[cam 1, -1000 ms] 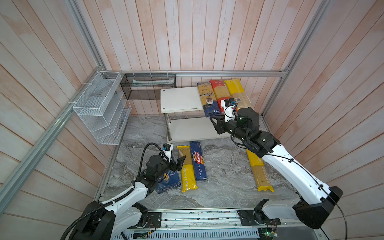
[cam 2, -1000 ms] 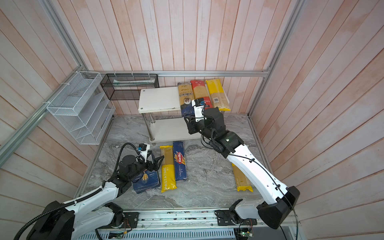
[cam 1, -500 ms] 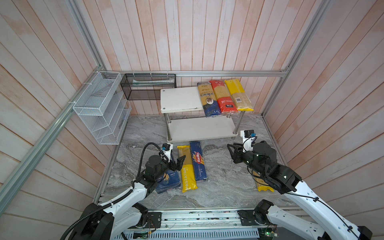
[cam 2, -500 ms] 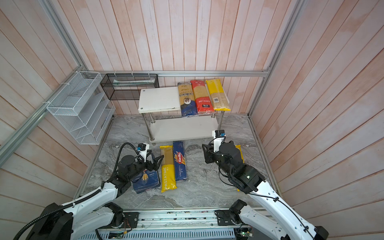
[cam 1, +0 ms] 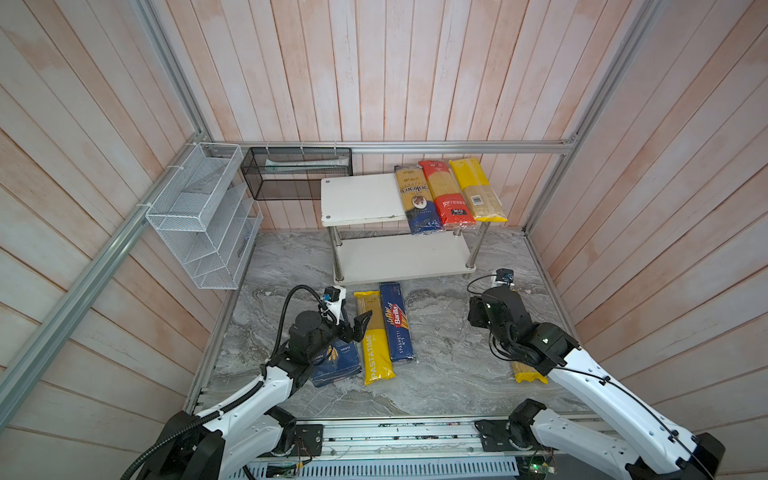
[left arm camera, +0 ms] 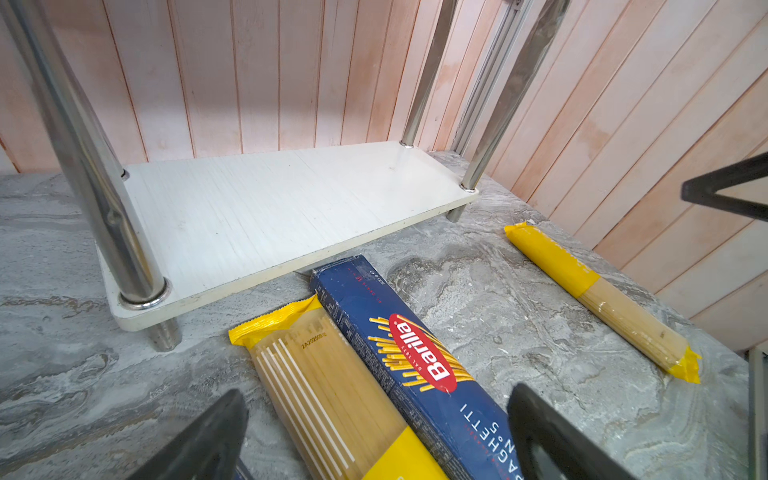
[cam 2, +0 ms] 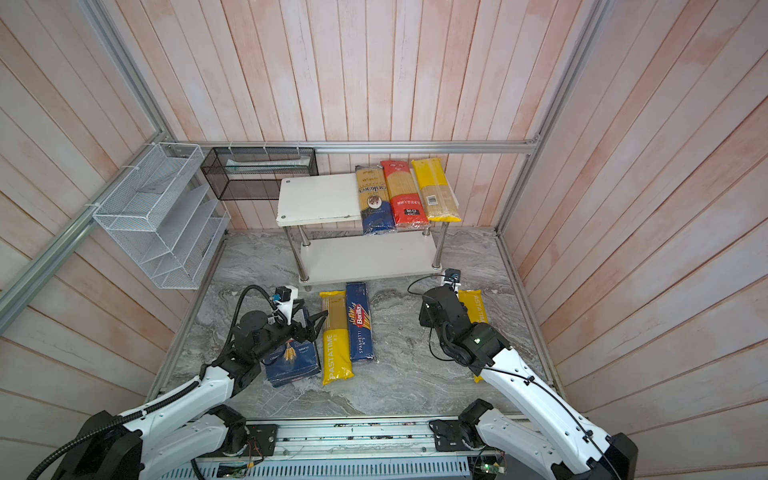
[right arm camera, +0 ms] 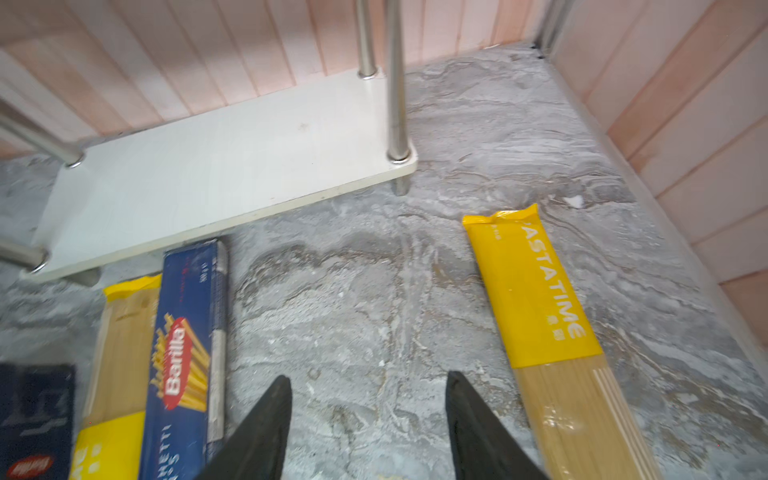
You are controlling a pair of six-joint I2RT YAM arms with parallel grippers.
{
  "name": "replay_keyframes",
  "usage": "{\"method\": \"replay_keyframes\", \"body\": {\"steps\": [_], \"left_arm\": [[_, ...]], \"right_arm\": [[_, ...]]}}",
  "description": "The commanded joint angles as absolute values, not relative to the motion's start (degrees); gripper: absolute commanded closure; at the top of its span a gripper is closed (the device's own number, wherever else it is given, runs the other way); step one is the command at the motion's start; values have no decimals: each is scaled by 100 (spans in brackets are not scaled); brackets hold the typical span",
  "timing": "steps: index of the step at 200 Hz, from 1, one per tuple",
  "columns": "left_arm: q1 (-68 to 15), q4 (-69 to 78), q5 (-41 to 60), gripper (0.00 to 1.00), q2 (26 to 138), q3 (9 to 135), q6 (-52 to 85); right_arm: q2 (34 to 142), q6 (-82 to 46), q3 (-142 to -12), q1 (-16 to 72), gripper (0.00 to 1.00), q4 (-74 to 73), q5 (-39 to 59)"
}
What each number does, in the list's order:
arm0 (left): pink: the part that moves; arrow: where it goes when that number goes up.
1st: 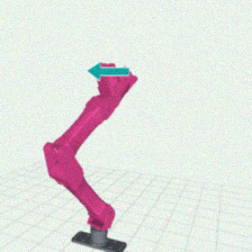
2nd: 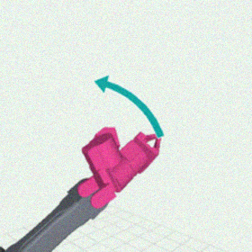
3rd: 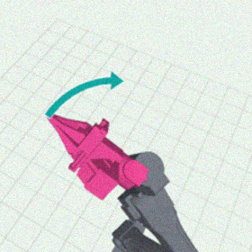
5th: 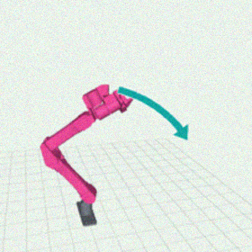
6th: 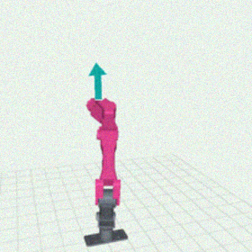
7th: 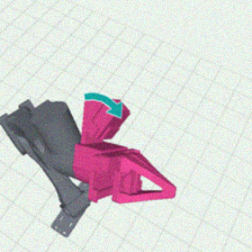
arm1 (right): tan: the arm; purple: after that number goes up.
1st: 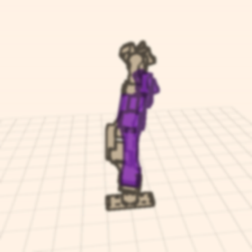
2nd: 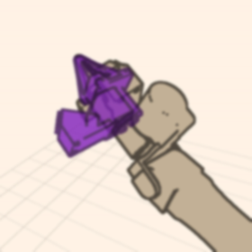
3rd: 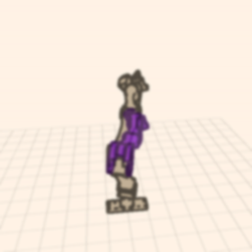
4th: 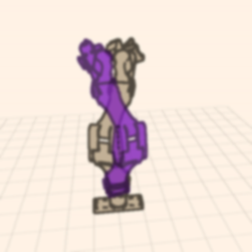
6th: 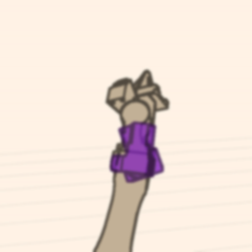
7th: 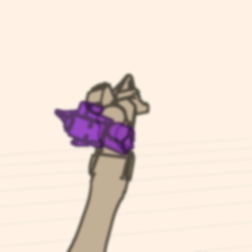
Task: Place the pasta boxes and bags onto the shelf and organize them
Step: 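Move the right gripper down over the yellow Pastatime bag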
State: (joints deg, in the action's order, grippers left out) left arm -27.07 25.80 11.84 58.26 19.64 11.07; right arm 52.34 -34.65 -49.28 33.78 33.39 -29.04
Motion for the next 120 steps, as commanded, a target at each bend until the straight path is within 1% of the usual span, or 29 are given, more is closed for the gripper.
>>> {"method": "replay_keyframes", "body": {"steps": [1, 37, 67, 95, 120], "left_arm": [[-2733, 2655, 1372, 0, 5757, 1906, 1171], [-2733, 2676, 1589, 0, 5784, 1950, 1256], [-2734, 2873, 1719, 0, 5818, 1872, 1365], [-2736, 2821, 1807, 0, 6140, 2020, 1367], [-2742, 2957, 1905, 0, 6205, 1988, 1430]], "right_arm": [[5036, -3799, -4625, 2809, 39, 3469, -2830], [4602, -4171, -3543, 2169, 37, 3329, -2729], [4370, -4143, -2975, 1954, 35, 2740, -2527], [4608, -3837, -2796, 1446, 33, 2360, -2279], [4878, -3470, -2648, 924, 31, 2036, -1875]]}}
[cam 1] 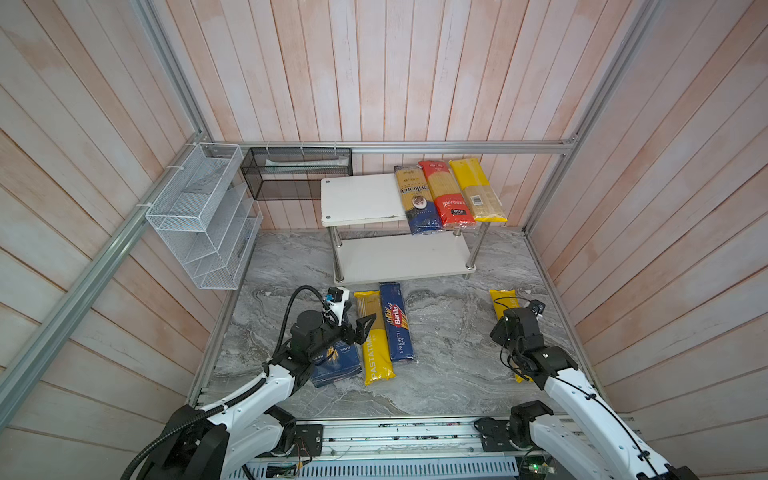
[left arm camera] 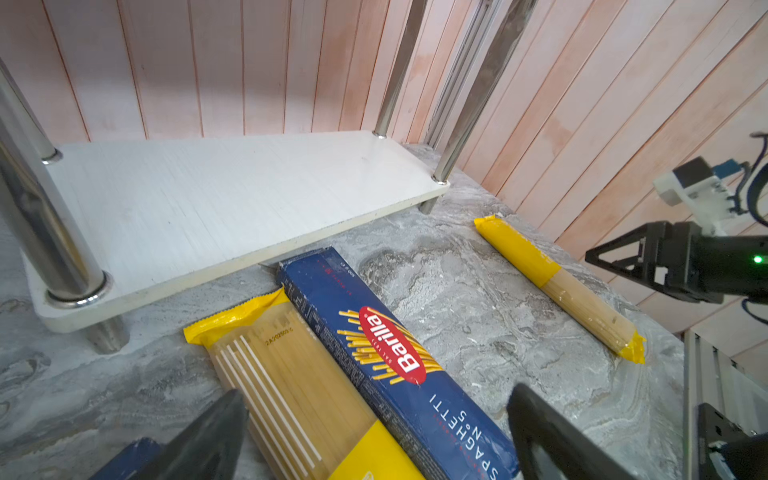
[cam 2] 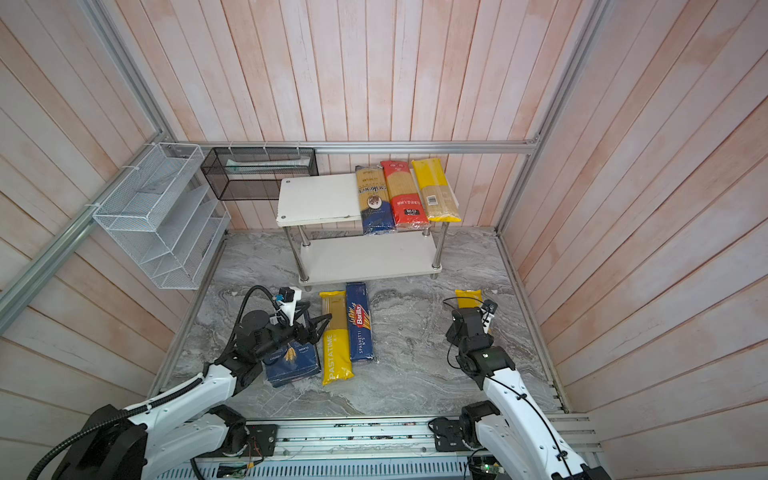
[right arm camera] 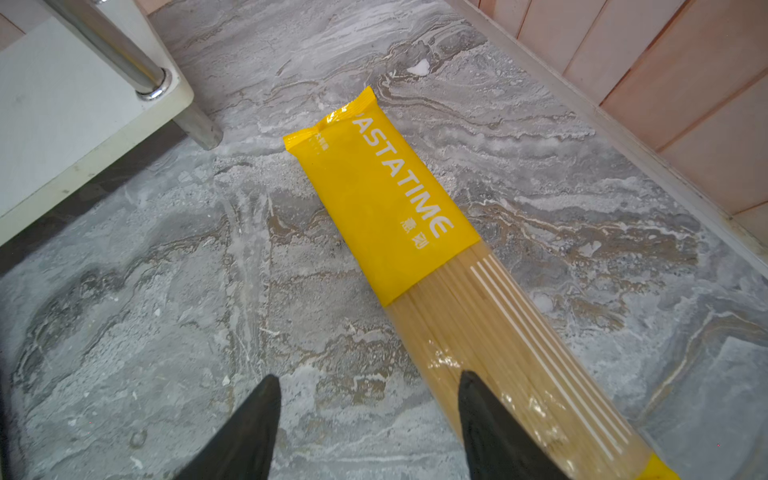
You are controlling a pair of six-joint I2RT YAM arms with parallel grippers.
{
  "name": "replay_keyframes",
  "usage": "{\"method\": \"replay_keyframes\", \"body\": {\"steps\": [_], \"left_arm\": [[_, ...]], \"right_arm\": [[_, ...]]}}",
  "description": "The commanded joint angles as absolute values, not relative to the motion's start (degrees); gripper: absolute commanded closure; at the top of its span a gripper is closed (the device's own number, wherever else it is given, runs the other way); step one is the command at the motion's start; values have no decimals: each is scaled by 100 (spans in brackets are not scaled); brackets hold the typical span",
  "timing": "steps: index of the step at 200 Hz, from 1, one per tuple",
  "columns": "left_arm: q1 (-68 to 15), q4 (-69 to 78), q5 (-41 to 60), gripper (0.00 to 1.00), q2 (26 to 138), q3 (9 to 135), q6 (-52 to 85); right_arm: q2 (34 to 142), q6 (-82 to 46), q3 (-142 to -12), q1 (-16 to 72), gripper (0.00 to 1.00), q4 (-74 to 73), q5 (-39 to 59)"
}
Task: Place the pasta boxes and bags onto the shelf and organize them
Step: 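Move the right gripper down over the yellow Pastatime bag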
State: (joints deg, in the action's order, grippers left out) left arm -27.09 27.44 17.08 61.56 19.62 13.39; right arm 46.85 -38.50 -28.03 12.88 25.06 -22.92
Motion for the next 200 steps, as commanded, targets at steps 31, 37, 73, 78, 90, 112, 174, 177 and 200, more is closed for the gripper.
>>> {"method": "replay_keyframes", "body": {"steps": [31, 37, 73, 78, 90, 112, 174, 177, 200], "left_arm": [[-2742, 2867, 1860, 0, 6142, 2005, 1371], [-2742, 2856, 1843, 0, 6114, 1998, 1368], [-2748, 2868, 1736, 1, 6053, 1950, 1344], [-2749, 2861, 1743, 0, 6069, 1959, 1340], [-2751, 2876, 1807, 0, 6115, 1977, 1358], [-2749, 2935, 1861, 0, 6156, 1969, 1393], [-2751, 2882, 1810, 0, 6205, 2006, 1358], [-2759, 2883, 1815, 0, 6205, 2009, 1360], [-2752, 2908, 1832, 0, 6204, 2000, 1383]], "right_arm": [[5165, -3218, -2509, 364, 29, 1594, -1281], [5214, -3277, -2501, 304, 28, 1563, -1225], [5324, -3384, -2319, 149, 28, 1129, -727], [5349, -3392, -2302, 108, 28, 1091, -643], [5415, -3364, -2279, 29, 28, 1019, -535], [5508, -3263, -2249, -147, 27, 870, -305], [6089, -3174, -2431, -472, 27, 307, -96], [6137, -3173, -2426, -482, 27, 293, -64], [6464, -3198, -2418, -496, 27, 94, 149]]}}
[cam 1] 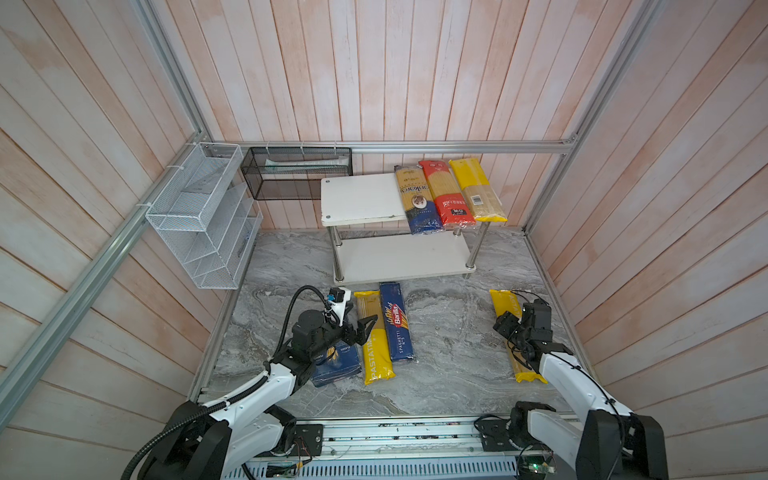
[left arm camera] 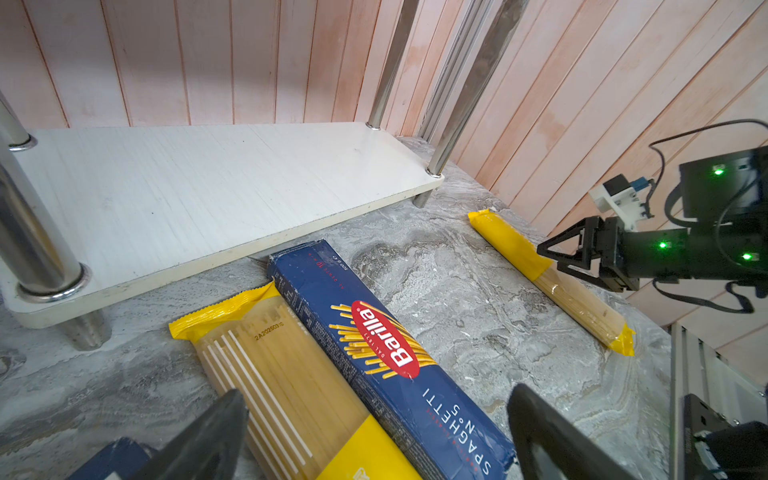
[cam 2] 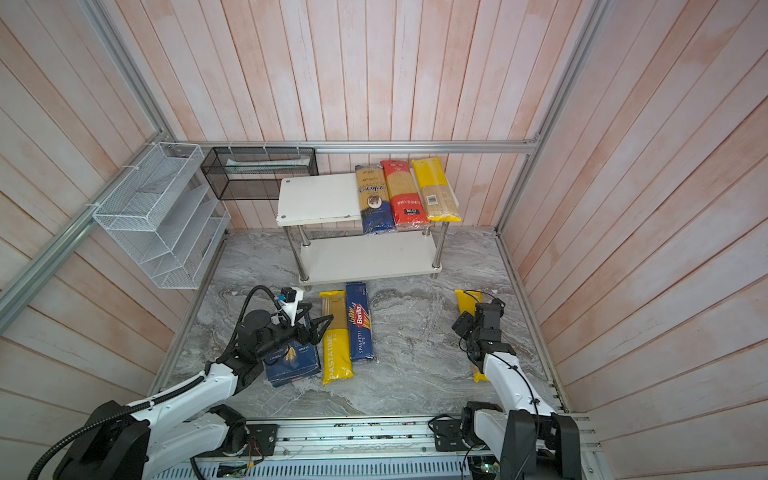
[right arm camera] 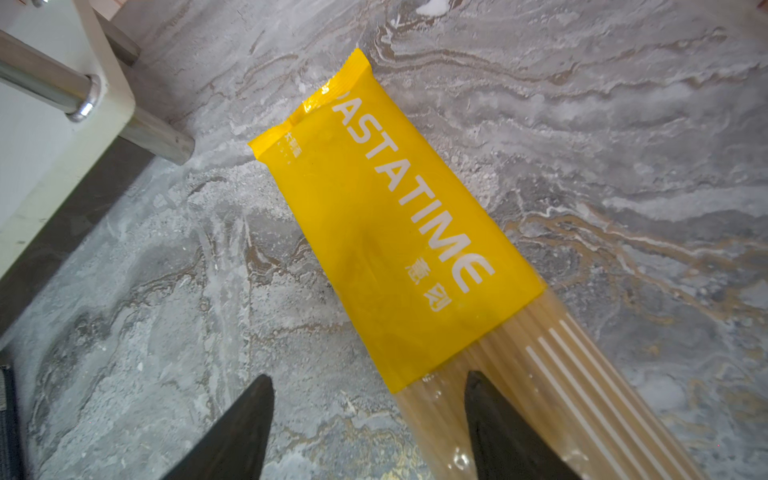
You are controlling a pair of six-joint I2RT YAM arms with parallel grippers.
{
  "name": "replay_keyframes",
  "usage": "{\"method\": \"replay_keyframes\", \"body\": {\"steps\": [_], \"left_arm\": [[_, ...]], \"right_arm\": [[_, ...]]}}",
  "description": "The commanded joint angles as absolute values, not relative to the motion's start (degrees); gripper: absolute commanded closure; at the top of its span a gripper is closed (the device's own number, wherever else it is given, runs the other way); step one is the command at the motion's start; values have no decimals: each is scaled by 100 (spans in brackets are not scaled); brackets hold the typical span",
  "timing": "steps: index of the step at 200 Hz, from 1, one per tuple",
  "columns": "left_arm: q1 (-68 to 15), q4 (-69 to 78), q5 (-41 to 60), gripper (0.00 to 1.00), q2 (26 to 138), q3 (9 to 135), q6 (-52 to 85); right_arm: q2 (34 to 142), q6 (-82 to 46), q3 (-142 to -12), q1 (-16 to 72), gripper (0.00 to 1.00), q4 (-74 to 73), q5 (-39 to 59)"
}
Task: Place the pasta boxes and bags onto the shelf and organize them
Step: 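Move the right gripper down over the yellow Pastatime bag, then lower the right gripper and close it on the Pastatime bag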
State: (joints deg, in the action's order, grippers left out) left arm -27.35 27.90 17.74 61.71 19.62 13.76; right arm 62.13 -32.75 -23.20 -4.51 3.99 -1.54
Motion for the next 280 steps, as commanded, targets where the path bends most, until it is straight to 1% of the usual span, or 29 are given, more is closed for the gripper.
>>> {"method": "replay_keyframes", "body": {"steps": [1, 55, 88, 117, 134, 158, 172, 179, 187, 206, 228, 258, 280], "left_arm": [[-2756, 2904, 1826, 0, 6204, 1997, 1386], [-2759, 2843, 1784, 0, 6148, 2004, 1348], [-2762, 2832, 1784, 0, 6084, 1986, 1356], [-2760, 2838, 1780, 0, 6110, 1995, 1364], [-2760, 2854, 1766, 0, 6118, 1980, 1363], [-2759, 2865, 1753, 0, 6159, 1983, 1355], [-2757, 2874, 1751, 0, 6187, 1991, 1352], [-2759, 2874, 1764, 0, 6195, 1995, 1353], [-2757, 2881, 1766, 0, 6215, 1997, 1354], [-2759, 2883, 1762, 0, 6223, 1995, 1353], [-2756, 2882, 1749, 0, 6231, 1997, 1348], [-2759, 2918, 1792, 0, 6270, 1995, 1379], [-2760, 2918, 1810, 0, 6285, 2006, 1372]], "right_arm": [[6480, -3199, -2413, -494, 27, 86, 154], [6964, -3238, -2456, -499, 27, -98, 1291], [6798, -3328, -2214, -501, 27, -222, 1600], [6421, -3399, -2054, -495, 27, -129, 1820], [6092, -3375, -2187, -494, 27, 143, 1656], [5721, -3160, -2662, -513, 27, 569, 569], [5740, -2981, -2957, -559, 27, 819, -8], [5825, -2920, -3049, -629, 25, 865, -141], [5946, -2863, -3109, -751, 25, 804, -82], [6345, -2851, -3170, -1160, 24, 528, 418], [6717, -2831, -3258, -1390, 23, 397, 464], [6947, -2956, -3140, -1750, 23, -33, 1261], [6978, -2967, -3054, -1848, 23, -135, 1330]]}}
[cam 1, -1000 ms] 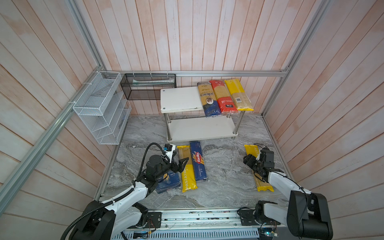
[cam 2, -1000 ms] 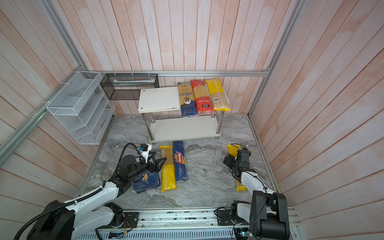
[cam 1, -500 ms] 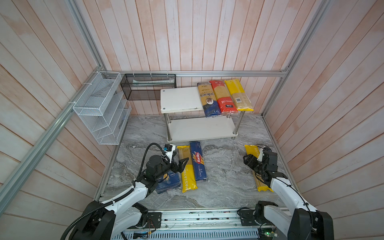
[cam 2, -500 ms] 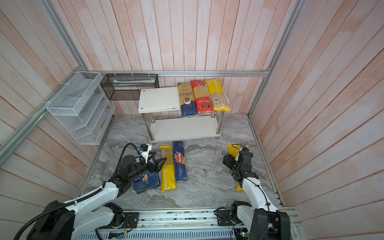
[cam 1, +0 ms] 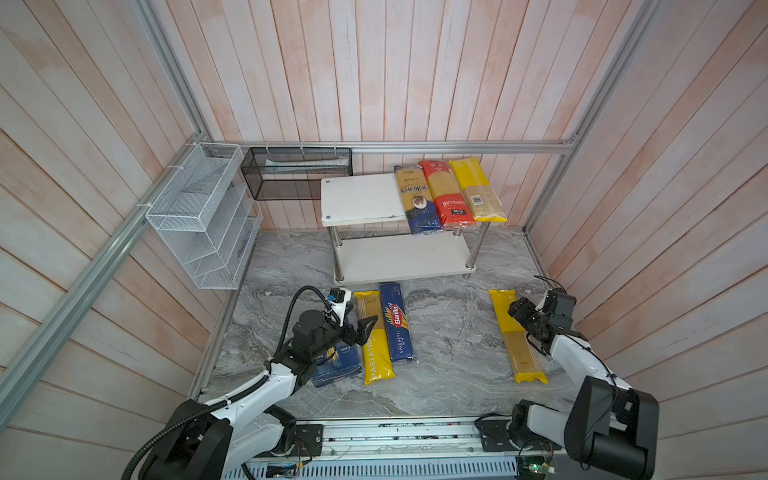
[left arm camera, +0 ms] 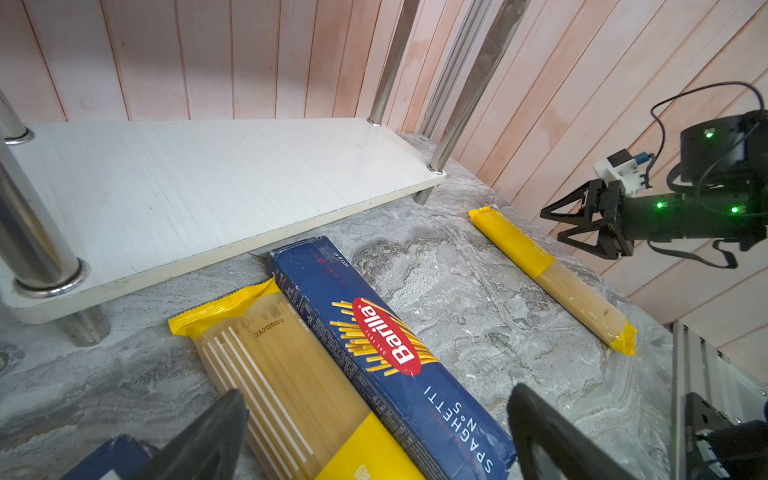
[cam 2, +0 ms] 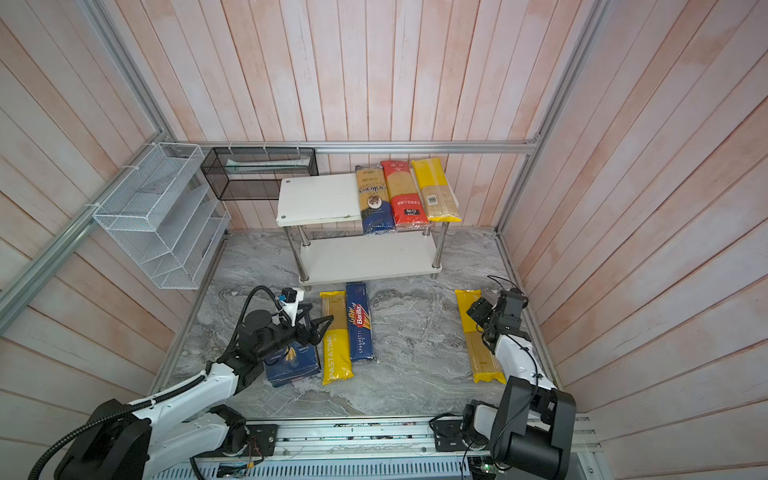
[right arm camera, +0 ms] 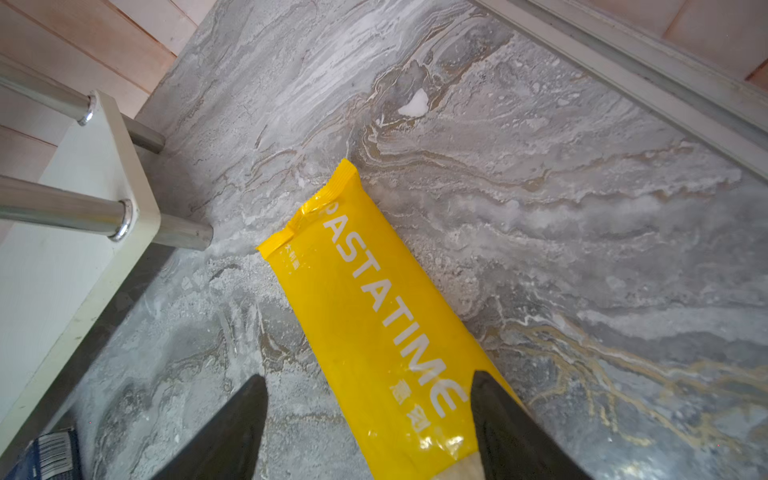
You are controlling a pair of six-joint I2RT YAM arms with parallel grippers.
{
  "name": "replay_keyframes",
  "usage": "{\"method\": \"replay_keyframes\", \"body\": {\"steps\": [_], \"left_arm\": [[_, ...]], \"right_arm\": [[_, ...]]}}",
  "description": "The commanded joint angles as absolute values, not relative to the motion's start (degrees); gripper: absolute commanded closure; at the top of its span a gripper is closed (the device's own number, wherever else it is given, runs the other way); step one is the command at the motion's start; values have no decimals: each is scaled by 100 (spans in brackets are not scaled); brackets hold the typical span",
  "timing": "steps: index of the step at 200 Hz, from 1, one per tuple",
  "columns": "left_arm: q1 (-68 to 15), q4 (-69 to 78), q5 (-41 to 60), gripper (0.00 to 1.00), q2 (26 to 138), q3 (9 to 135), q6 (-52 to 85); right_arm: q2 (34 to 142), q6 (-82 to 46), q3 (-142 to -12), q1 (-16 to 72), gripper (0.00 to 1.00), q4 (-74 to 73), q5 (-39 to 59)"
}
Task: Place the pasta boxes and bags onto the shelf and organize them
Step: 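Lower the right gripper and close it on the Pastatime bag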
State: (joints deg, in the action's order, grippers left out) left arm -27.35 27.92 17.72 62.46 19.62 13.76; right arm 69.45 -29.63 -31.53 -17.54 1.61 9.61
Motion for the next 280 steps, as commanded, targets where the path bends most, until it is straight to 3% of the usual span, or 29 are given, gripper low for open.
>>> {"method": "replay_keyframes", "body": {"steps": [1, 79, 199, 251, 280], "left_arm": [[-2760, 2918, 1810, 0, 6284, 2005, 1367], [-2760, 2954, 1773, 0, 6218, 1969, 1408], [-2755, 2920, 1791, 0, 6321, 2013, 1368], [-2756, 2922, 1790, 0, 6357, 2024, 1367], [-2753, 2908, 1774, 0, 6337, 2013, 1352]], "right_arm": [[6978, -2965, -3043, -1847, 23, -138, 1329], [7383, -2848, -2728, -1939, 23, -323, 2278], [6715, -3416, -1499, -1545, 23, -1019, 3273], [6505, -3429, -1750, -1327, 23, -733, 3147], [5919, -3148, -2315, -1344, 22, 194, 1771]]}}
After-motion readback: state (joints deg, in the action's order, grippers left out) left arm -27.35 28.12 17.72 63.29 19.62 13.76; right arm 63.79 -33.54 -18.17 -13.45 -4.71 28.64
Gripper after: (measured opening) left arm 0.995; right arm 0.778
